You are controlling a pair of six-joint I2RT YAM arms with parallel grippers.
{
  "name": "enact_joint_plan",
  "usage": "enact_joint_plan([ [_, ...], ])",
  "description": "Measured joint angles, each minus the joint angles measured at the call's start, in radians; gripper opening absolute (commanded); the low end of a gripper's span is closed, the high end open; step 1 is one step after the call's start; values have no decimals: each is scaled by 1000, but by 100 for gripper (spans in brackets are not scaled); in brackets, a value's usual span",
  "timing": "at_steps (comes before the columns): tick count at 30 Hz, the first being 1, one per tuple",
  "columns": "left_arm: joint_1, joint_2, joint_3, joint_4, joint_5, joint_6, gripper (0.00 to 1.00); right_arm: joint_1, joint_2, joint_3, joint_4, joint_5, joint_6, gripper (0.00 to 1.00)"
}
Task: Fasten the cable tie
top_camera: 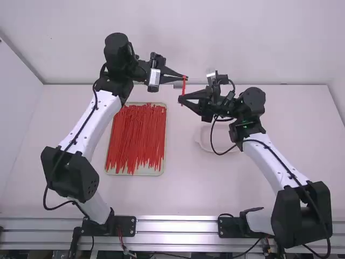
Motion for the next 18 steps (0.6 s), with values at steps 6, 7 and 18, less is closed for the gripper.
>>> enact_joint_plan([
  [6,0,0,0,-11,0,7,2,0,0,0,10,9,8,0],
  [7,0,0,0,-11,0,8,2,0,0,0,19,10,13,0],
  [18,-2,0,0,-31,0,12,2,0,0,0,112,20,80,0],
])
